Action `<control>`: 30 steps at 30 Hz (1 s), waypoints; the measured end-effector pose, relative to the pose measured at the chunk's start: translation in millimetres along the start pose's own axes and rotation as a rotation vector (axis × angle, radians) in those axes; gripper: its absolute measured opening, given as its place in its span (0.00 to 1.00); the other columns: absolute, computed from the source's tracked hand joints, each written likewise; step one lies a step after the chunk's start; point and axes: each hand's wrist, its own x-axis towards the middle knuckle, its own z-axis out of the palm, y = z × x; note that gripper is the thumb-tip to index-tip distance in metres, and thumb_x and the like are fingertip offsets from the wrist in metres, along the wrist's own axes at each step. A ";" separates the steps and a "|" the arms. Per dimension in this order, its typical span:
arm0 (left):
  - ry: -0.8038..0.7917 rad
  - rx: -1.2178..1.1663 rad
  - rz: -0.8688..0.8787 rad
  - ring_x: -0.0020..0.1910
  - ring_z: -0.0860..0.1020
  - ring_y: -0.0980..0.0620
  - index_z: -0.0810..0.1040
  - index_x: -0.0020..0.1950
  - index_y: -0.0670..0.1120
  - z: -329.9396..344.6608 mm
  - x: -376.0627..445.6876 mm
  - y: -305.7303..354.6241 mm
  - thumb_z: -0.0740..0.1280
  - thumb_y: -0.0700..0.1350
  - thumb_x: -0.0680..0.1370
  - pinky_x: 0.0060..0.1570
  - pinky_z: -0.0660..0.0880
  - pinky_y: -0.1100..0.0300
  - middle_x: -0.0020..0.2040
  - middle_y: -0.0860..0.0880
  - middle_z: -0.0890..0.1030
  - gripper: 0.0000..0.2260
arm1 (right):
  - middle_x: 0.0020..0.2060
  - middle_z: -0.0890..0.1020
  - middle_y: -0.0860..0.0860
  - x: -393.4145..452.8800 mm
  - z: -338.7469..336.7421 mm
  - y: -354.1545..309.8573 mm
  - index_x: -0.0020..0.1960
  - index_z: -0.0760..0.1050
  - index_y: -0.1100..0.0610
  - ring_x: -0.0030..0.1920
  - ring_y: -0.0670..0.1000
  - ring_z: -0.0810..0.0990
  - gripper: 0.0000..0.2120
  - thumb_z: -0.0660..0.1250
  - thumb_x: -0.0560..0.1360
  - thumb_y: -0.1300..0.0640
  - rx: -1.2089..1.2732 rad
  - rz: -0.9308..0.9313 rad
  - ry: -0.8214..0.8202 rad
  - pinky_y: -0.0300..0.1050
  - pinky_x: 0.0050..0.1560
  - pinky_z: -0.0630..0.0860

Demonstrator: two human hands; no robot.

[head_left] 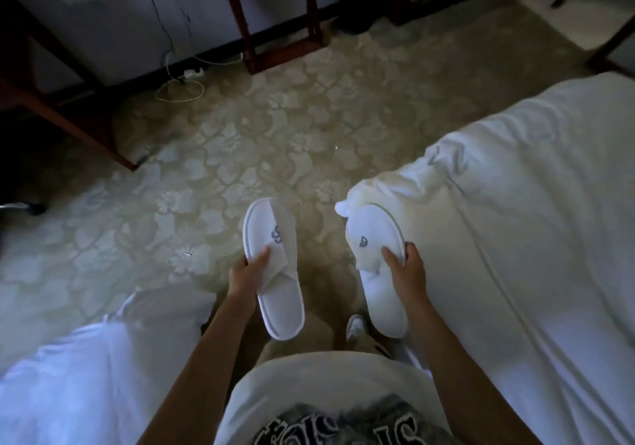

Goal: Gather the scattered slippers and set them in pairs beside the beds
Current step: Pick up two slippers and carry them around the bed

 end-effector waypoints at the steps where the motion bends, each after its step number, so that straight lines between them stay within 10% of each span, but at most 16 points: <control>1: 0.009 -0.002 0.019 0.50 0.85 0.38 0.84 0.55 0.43 3.6 10.2 17.6 0.77 0.60 0.63 0.51 0.81 0.38 0.50 0.41 0.86 0.28 | 0.52 0.78 0.54 19.2 8.3 -17.2 0.58 0.73 0.61 0.51 0.53 0.75 0.19 0.67 0.75 0.48 -0.019 -0.011 -0.024 0.42 0.50 0.67; 12: 0.031 -0.004 -0.124 0.49 0.84 0.37 0.83 0.53 0.40 5.7 188.2 141.1 0.75 0.54 0.70 0.49 0.82 0.40 0.51 0.38 0.85 0.20 | 0.52 0.78 0.53 177.4 128.6 -127.1 0.62 0.72 0.59 0.55 0.56 0.78 0.22 0.67 0.75 0.47 -0.085 0.162 0.001 0.45 0.49 0.70; 17: -0.050 0.086 -0.018 0.44 0.82 0.44 0.81 0.58 0.38 13.0 272.3 256.0 0.71 0.46 0.76 0.34 0.82 0.60 0.50 0.39 0.84 0.15 | 0.55 0.80 0.56 225.7 168.6 -185.3 0.62 0.72 0.58 0.54 0.58 0.79 0.24 0.68 0.73 0.44 -0.032 0.220 0.016 0.51 0.52 0.76; 22: -0.130 0.192 0.023 0.51 0.83 0.41 0.82 0.56 0.42 56.4 339.4 329.1 0.73 0.53 0.74 0.52 0.81 0.46 0.51 0.41 0.85 0.17 | 0.51 0.78 0.53 282.3 157.1 -245.6 0.61 0.71 0.58 0.52 0.54 0.77 0.22 0.67 0.74 0.46 0.024 0.185 0.080 0.47 0.50 0.71; 30: -0.323 0.302 0.005 0.53 0.84 0.41 0.81 0.62 0.42 196.0 369.6 374.0 0.73 0.57 0.71 0.54 0.81 0.41 0.54 0.42 0.85 0.25 | 0.55 0.77 0.55 381.8 90.8 -250.9 0.65 0.70 0.58 0.54 0.56 0.76 0.24 0.67 0.75 0.46 0.141 0.302 0.238 0.49 0.51 0.72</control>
